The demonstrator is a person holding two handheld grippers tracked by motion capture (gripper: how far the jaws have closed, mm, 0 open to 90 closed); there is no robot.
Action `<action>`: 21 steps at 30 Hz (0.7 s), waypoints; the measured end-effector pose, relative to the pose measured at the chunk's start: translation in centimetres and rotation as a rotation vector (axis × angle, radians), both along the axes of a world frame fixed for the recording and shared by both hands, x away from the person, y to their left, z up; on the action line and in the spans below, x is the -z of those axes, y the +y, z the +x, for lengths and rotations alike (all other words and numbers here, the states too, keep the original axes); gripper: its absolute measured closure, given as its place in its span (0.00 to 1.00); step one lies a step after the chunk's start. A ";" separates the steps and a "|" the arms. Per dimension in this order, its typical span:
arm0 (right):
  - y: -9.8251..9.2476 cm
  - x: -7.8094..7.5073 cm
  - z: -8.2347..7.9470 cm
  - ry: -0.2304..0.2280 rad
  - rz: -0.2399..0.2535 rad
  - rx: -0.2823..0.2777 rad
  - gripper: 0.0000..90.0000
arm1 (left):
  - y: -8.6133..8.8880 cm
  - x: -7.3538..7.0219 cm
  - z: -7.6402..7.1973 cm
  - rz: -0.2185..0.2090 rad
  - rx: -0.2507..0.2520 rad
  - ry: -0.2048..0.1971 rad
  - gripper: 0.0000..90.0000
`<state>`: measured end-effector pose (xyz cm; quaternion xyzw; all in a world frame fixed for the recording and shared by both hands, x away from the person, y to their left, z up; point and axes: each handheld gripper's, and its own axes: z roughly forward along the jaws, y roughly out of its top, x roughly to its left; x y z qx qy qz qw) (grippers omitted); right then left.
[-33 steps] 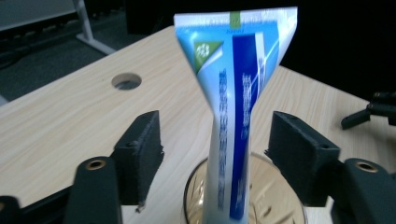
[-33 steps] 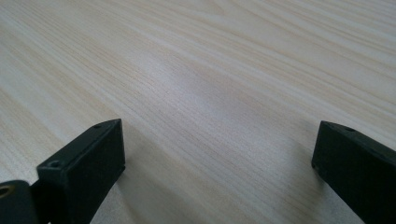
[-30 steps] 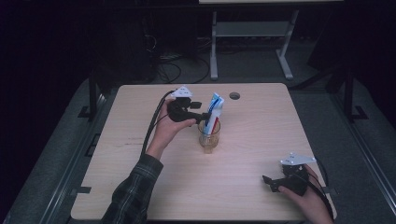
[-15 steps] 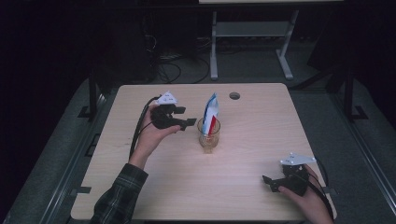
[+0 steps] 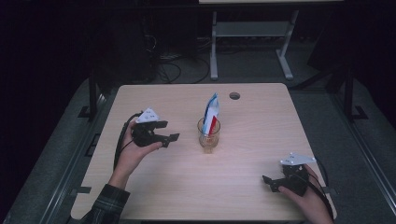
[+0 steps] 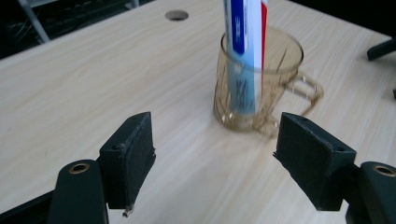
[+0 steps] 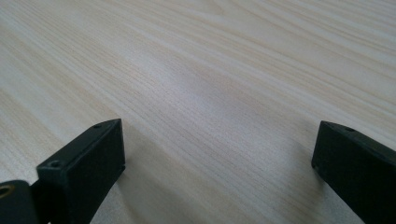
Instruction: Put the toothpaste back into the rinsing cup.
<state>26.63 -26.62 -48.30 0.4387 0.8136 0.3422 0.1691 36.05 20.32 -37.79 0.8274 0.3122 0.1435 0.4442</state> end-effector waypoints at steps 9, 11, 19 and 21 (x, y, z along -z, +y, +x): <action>0.0 0.0 0.0 -0.001 -0.002 0.000 0.02 | 2.7 1.6 -2.6 0.015 -0.034 0.014 0.29; 0.0 0.0 0.0 -0.002 -0.001 0.001 0.02 | 3.2 1.9 -3.2 0.020 -0.043 0.016 0.29; 0.0 0.0 0.0 -0.001 -0.001 0.002 0.02 | 5.5 3.4 -5.8 0.039 -0.082 0.044 0.28; 0.0 0.0 0.0 -0.001 -0.001 0.002 0.02 | 5.9 3.9 -6.4 0.055 -0.094 0.048 0.27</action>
